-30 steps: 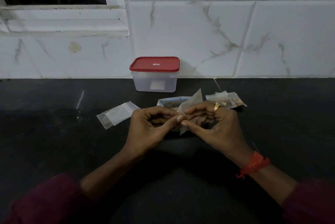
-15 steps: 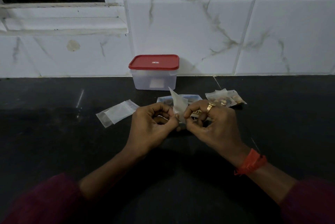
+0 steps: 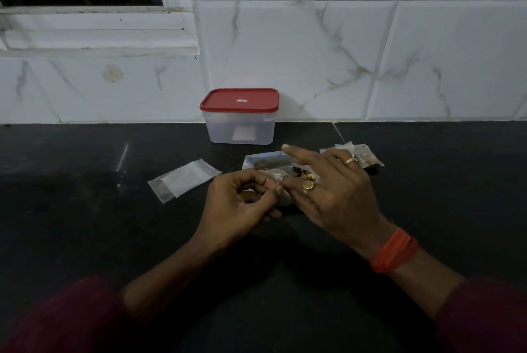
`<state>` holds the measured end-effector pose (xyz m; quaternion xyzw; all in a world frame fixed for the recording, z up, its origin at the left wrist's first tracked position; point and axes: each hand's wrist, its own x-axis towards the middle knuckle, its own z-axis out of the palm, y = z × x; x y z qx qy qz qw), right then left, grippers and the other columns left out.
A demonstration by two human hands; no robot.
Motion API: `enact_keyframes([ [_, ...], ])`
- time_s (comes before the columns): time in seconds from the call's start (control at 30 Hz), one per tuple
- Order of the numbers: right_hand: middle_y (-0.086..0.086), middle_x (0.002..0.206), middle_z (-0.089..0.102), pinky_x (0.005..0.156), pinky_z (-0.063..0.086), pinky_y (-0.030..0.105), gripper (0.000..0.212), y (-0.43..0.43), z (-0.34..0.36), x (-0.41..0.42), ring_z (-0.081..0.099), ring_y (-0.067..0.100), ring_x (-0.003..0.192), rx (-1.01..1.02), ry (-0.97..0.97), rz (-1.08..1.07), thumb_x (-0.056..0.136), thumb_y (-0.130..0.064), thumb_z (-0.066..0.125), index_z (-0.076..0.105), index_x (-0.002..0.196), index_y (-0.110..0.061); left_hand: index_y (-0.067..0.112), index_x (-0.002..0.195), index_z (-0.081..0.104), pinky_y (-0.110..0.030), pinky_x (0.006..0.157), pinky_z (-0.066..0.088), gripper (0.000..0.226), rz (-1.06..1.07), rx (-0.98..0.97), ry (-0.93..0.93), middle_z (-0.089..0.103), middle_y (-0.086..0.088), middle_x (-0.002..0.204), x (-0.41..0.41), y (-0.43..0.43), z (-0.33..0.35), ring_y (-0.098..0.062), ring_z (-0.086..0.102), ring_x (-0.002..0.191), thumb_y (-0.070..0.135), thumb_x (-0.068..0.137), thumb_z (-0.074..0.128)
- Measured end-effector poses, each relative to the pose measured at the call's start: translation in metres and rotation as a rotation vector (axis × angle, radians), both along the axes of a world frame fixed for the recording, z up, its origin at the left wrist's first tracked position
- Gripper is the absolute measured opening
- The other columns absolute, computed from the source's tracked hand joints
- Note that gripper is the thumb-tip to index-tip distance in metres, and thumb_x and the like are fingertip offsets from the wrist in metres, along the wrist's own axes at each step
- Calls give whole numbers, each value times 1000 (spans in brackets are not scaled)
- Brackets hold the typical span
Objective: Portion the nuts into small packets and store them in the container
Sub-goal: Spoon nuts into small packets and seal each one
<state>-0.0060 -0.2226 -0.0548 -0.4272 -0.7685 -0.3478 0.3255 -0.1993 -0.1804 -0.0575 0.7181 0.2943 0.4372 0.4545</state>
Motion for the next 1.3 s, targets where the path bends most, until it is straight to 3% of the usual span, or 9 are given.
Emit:
enact_keyframes([
  [0.23, 6, 108, 74, 82, 51, 41, 18, 4, -6, 4, 69, 25, 90, -103, 243, -14, 86, -7, 60, 77, 86, -11, 11, 95, 70, -34, 61, 61, 7, -17, 95, 8, 73, -5, 89, 0, -3, 2, -23, 74, 67, 13, 89, 72],
  [0.37, -3, 106, 71, 86, 52, 21, 20, 4, -5, 11, 66, 8, 97, -271, 628, 145, 86, -4, 58, 78, 87, -9, 15, 113, 62, -33, 74, 62, 22, 160, 136, -77, 69, 3, 106, -5, 11, 2, -17, 71, 95, 8, 93, 65],
  [0.5, -2, 106, 72, 88, 55, 23, 29, 3, -3, 12, 67, 8, 103, -436, 809, 272, 83, 16, 63, 78, 92, -7, 21, 126, 59, -21, 86, 56, 33, 106, 62, -55, 67, 10, 119, -5, 14, 5, -5, 65, 112, 7, 96, 61],
  [0.63, 0, 105, 72, 85, 55, 25, 22, 5, -5, 14, 68, 10, 100, -486, 828, 281, 84, 10, 68, 76, 96, -8, 29, 110, 65, -17, 79, 56, 27, 104, 57, -28, 73, 15, 101, -4, 11, 6, -4, 70, 98, 8, 92, 66],
  [0.8, -2, 105, 72, 78, 55, 15, 29, 3, -4, 18, 68, 7, 93, -502, 781, 222, 79, -24, 79, 75, 106, -14, 21, 108, 68, -16, 77, 56, 23, 107, -27, -68, 75, 7, 101, -5, 15, 6, -6, 72, 97, 6, 92, 65],
  [0.97, 0, 108, 70, 80, 55, 18, 24, 8, -8, 28, 67, 7, 93, -446, 675, 174, 76, -3, 83, 78, 100, -7, 16, 111, 70, -15, 74, 56, 20, 121, -126, -97, 77, 6, 101, -6, 20, 4, -6, 72, 97, 9, 95, 62],
  [1.07, -2, 116, 67, 80, 55, 17, 39, 7, -7, 26, 66, 8, 98, -483, 688, 184, 75, -15, 87, 76, 112, -12, 17, 112, 69, -17, 73, 57, 20, 125, -130, -76, 77, 2, 102, -6, 20, 3, -9, 73, 95, 9, 94, 63],
  [1.17, -5, 117, 67, 80, 54, 16, 49, 4, -4, 24, 64, 5, 104, -464, 661, 180, 72, -40, 85, 75, 115, -17, 23, 127, 60, -19, 78, 57, 38, 201, 58, 29, 71, 7, 112, -7, 19, 0, -8, 69, 101, 19, 90, 71],
  [1.3, -10, 124, 63, 91, 54, 30, 49, 4, -5, 25, 61, 5, 113, -471, 493, 112, 75, -48, 81, 74, 116, -22, 32, 146, 44, -33, 111, 36, 84, 211, 598, 325, 44, 16, 149, -12, 21, -1, -6, 42, 136, 65, 75, 73],
])
